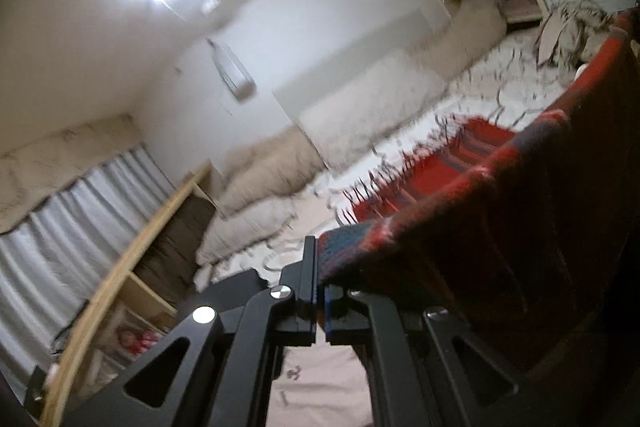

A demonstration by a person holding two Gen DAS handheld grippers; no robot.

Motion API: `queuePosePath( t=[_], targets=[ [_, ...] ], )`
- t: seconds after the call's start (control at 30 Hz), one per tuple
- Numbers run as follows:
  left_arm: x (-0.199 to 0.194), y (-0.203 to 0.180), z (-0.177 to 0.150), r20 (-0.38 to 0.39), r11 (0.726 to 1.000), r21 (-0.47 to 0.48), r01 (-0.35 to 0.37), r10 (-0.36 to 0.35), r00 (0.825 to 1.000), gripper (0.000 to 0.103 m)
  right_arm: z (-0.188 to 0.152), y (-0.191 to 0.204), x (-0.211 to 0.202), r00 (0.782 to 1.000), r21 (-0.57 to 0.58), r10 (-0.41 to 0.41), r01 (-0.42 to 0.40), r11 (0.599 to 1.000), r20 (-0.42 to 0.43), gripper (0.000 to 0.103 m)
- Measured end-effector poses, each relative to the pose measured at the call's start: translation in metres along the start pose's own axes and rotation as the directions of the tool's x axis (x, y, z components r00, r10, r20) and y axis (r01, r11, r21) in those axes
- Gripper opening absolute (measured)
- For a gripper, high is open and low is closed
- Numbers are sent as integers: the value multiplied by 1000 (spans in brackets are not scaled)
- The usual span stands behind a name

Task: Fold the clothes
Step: 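Lower the held scarf toward the duvet with both tools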

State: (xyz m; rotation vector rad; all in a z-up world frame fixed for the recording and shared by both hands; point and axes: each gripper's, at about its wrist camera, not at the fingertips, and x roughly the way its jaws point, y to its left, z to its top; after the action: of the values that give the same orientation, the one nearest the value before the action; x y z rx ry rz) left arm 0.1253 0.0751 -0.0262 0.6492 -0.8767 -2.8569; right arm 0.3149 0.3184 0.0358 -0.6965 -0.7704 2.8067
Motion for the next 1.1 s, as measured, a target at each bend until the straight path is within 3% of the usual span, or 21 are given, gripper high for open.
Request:
queuePosePath(
  t=[0.2, 0.33, 0.5, 0.63, 0.87, 1.1],
  targets=[
    [115, -8, 8, -37, 999, 36, -10, 11, 999, 3, 32, 15, 127, 994, 7, 70, -69, 998, -88, 3],
    [197, -9, 14, -114, 1000, -7, 15, -15, 993, 3, 45, 30, 231, 982, 19, 110, -109, 994, -150, 3],
    [304, -19, 10, -222, 996, -87, 34, -52, 974, 3, 51, 43, 367, 951, 79, 169, -154, 985, -259, 3],
    [380, -28, 17, -283, 989, -140, 37, -76, 956, 3, 53, 61, 455, 933, 80, 168, -150, 985, -318, 3],
    [484, -42, 43, -297, 995, -101, 20, -49, 954, 3, 80, 64, 577, 915, 72, 104, -82, 994, -389, 3],
    [563, -57, 43, -365, 995, -98, 2, -38, 930, 3, 92, 78, 685, 864, 89, 102, -66, 994, -493, 3]
  ],
)
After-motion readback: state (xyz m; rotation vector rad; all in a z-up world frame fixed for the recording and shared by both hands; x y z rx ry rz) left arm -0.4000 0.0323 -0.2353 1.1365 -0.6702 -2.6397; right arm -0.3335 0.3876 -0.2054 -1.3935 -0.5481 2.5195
